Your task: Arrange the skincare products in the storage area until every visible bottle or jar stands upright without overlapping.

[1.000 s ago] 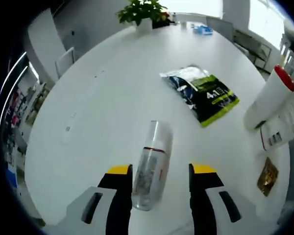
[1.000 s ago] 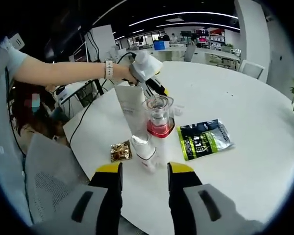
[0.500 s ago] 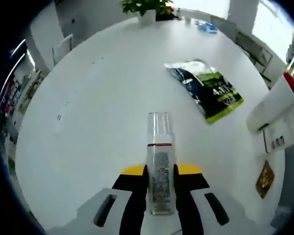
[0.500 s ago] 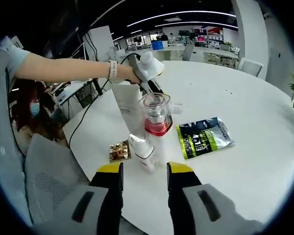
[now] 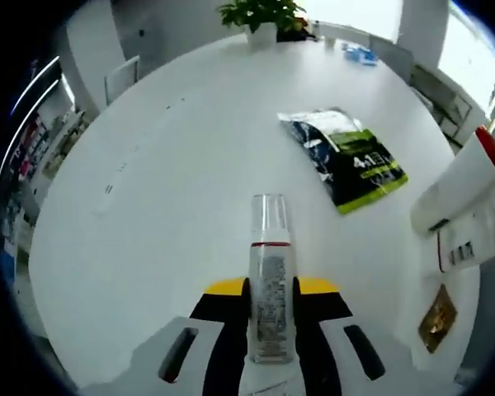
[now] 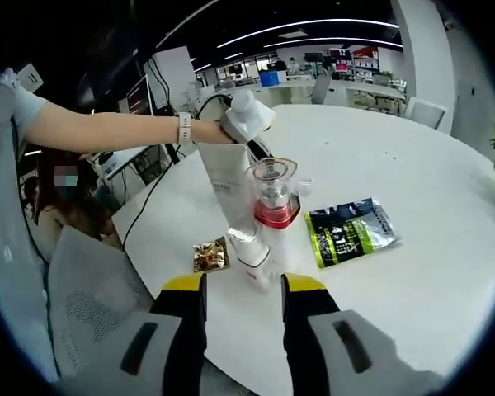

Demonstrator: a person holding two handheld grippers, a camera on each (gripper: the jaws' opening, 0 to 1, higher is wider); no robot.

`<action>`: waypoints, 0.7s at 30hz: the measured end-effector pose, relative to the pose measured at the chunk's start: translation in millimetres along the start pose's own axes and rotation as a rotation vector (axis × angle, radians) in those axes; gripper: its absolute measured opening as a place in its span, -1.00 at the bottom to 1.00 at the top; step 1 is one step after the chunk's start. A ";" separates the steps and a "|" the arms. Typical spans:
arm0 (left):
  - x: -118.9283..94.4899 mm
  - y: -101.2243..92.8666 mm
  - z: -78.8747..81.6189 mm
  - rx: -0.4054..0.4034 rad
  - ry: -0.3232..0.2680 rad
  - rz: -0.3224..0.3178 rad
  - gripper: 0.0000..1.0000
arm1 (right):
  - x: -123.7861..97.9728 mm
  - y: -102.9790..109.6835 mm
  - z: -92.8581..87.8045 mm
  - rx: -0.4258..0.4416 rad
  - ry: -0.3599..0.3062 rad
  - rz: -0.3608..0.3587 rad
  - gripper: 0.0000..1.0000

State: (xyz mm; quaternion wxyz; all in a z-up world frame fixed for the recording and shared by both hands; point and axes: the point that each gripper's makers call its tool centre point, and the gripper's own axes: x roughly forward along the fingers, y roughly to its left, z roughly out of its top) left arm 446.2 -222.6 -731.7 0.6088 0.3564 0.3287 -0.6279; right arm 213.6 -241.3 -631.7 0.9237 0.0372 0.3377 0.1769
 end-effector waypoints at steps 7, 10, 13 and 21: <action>-16.9 -4.1 -1.3 -0.115 -0.073 0.030 -0.68 | -1.3 6.5 -2.7 -0.006 0.002 0.004 -0.29; -29.1 -8.7 -4.1 -0.138 -0.089 0.053 -0.69 | -3.1 11.0 -1.2 -0.008 -0.009 0.005 -0.30; -36.9 -12.0 -7.0 -0.163 -0.113 0.069 -0.69 | -3.8 13.8 -1.5 -0.007 -0.017 0.007 -0.32; -61.3 -23.6 -14.0 -0.246 -0.203 0.109 -0.69 | -7.7 31.5 1.1 0.005 -0.047 0.034 -0.34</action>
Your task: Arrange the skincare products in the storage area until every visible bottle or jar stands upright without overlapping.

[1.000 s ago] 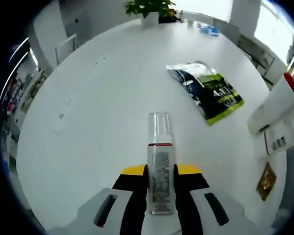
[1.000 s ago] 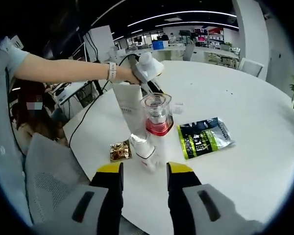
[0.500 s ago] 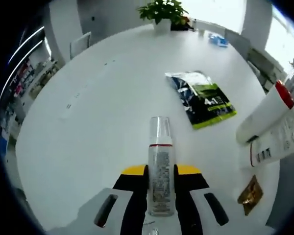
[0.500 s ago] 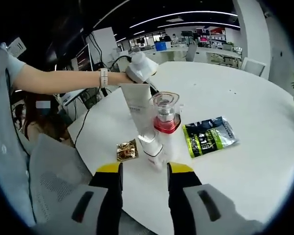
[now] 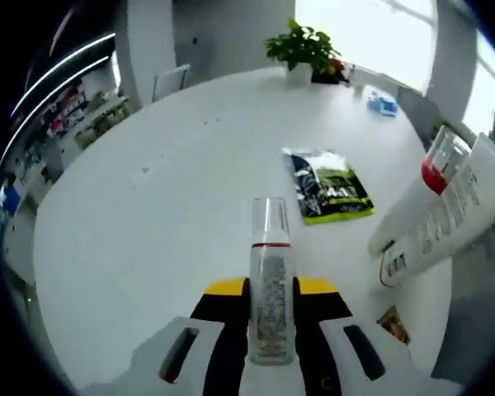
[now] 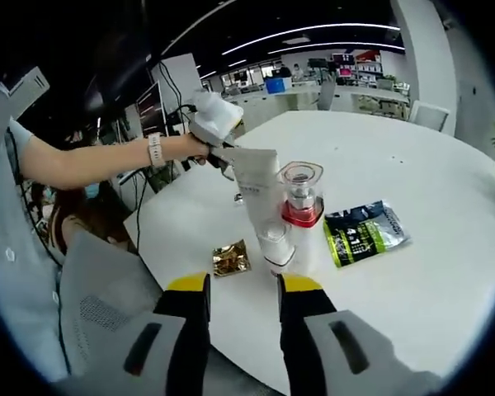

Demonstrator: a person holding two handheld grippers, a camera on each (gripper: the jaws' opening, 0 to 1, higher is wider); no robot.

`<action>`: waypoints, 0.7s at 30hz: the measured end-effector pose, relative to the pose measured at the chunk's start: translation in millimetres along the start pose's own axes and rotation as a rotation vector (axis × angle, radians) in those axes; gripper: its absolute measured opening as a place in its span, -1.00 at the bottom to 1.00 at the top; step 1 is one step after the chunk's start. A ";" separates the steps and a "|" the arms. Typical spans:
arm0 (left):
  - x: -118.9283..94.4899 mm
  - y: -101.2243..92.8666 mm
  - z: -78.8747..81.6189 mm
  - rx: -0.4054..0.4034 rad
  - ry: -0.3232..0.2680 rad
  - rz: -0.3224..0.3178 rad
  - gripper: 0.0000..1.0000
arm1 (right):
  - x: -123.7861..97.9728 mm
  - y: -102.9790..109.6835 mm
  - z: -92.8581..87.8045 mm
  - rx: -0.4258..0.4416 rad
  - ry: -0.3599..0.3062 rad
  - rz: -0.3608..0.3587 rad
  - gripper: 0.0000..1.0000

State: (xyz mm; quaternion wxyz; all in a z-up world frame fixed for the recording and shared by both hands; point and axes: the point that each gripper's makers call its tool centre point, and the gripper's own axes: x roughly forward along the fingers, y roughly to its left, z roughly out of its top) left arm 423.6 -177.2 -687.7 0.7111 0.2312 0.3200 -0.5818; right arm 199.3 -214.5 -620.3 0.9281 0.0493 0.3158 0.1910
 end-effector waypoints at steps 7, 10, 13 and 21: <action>-28.4 -14.5 -2.9 -0.068 -0.089 0.033 -0.69 | 0.3 15.4 4.3 -0.010 -0.011 0.012 -0.35; -40.0 -20.8 -7.3 -0.095 -0.123 0.040 -0.69 | 2.8 22.8 7.8 -0.005 -0.026 0.023 -0.36; -51.9 -26.2 -12.6 -0.119 -0.153 0.054 -0.69 | 5.0 29.1 10.2 -0.006 -0.035 0.032 -0.36; -86.6 -47.7 -26.8 -0.169 -0.223 0.072 -0.69 | 12.0 45.6 16.3 -0.006 -0.059 0.063 -0.36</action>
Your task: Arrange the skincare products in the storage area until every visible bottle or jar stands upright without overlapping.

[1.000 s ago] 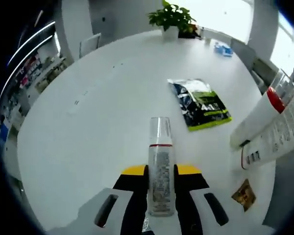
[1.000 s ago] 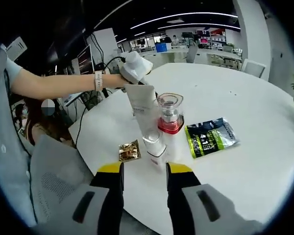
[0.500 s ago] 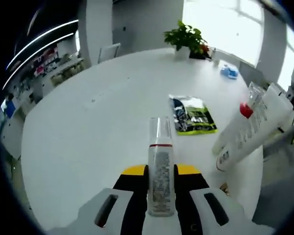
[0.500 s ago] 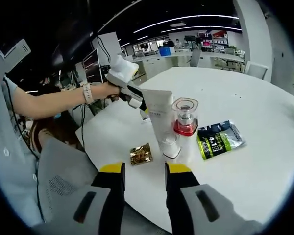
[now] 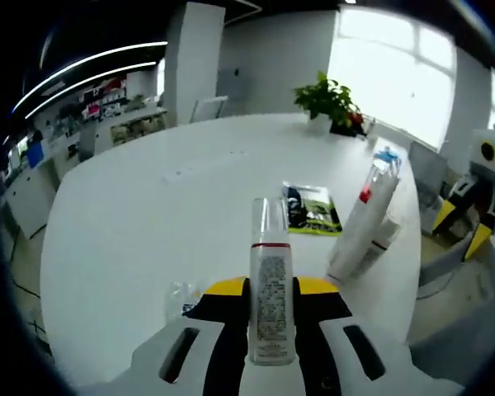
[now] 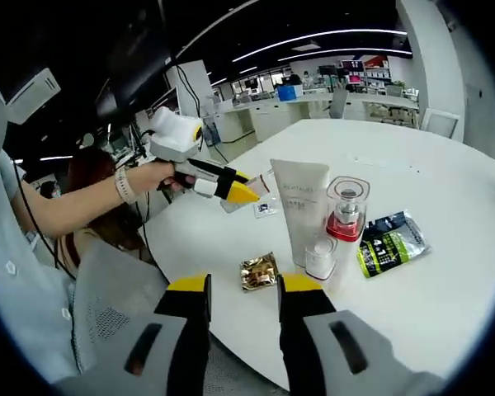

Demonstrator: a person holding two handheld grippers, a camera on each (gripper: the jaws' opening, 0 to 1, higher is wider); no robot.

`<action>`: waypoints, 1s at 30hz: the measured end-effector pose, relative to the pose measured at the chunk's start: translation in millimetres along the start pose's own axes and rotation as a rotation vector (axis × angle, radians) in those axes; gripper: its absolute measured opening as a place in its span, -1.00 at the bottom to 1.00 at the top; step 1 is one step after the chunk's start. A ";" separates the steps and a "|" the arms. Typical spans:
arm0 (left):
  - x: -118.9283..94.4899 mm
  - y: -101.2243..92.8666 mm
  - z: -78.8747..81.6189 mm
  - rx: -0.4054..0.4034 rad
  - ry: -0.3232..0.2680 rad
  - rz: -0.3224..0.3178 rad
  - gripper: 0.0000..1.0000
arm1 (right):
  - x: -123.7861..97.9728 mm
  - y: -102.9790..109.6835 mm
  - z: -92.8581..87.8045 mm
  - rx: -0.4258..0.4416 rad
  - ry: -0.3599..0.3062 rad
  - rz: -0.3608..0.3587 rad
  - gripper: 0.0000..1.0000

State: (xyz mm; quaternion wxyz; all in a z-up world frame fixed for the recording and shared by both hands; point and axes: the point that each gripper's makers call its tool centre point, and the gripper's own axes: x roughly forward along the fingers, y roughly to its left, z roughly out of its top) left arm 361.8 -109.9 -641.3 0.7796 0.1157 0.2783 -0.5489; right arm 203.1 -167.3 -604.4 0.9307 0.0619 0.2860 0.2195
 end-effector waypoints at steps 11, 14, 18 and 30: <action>-45.6 -36.3 -4.0 -0.062 -0.096 -0.013 -0.69 | 8.6 13.3 18.1 0.079 -0.111 0.040 -0.37; -52.9 -44.9 -8.5 -0.080 -0.109 -0.016 -0.69 | 10.4 15.3 20.3 0.104 -0.138 0.044 -0.38; -60.3 -54.1 -14.7 -0.108 -0.115 -0.023 -0.69 | 13.0 18.0 21.6 0.144 -0.159 0.060 -0.39; -63.2 -82.8 -18.9 -0.176 -0.154 -0.091 -0.69 | 18.9 18.6 31.8 0.276 -0.259 0.100 -0.40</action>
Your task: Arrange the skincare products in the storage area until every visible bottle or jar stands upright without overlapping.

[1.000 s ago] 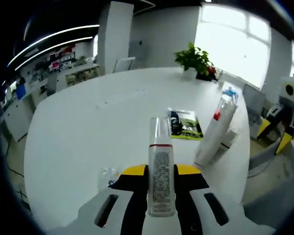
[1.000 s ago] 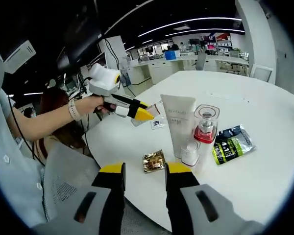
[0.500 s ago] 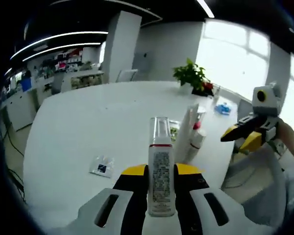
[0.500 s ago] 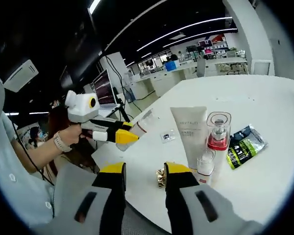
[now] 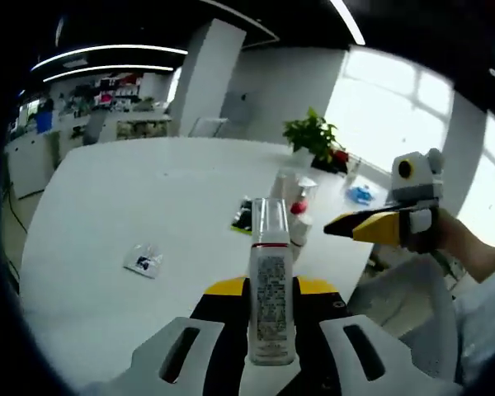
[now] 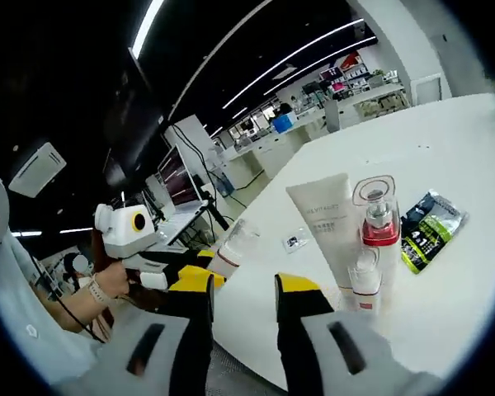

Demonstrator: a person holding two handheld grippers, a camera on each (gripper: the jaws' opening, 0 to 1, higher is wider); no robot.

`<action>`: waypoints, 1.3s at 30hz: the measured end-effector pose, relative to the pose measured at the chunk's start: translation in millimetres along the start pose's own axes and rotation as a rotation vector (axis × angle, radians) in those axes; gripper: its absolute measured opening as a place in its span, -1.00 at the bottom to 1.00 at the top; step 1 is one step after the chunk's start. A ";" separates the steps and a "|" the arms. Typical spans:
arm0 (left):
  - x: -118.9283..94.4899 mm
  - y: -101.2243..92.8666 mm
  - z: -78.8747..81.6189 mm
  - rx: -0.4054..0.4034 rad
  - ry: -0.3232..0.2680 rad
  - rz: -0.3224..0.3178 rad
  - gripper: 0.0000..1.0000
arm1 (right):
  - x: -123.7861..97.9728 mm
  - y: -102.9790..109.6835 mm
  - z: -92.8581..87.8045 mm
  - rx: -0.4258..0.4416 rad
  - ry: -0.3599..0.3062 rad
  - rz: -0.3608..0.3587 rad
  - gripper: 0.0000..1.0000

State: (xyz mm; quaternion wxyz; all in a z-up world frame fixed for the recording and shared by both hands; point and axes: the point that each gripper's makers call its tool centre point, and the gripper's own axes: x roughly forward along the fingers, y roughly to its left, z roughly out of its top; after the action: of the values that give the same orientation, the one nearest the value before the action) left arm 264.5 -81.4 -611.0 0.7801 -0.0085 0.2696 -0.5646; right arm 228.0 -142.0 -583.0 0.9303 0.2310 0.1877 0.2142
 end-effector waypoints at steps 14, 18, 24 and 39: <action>7.6 -42.7 12.1 0.007 -0.023 -0.159 -0.69 | 1.1 -0.7 11.1 0.183 -0.116 0.083 -0.40; 9.9 -49.0 13.5 -0.009 -0.024 -0.202 -0.69 | -0.7 1.4 18.3 0.244 -0.171 0.136 -0.42; 12.1 -63.4 12.1 -0.031 -0.025 -0.271 -0.69 | -2.5 2.7 23.3 0.291 -0.193 0.186 -0.41; 31.1 -77.0 -8.5 0.147 0.029 -0.291 -0.65 | -4.4 10.9 19.7 0.108 -0.131 0.161 -0.58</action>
State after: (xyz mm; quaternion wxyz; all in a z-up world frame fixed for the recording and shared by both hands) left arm 200.1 -134.3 -606.6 0.6845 0.0179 0.2348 -0.6899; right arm 229.7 -142.3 -560.2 0.9067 0.3084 0.1188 0.2621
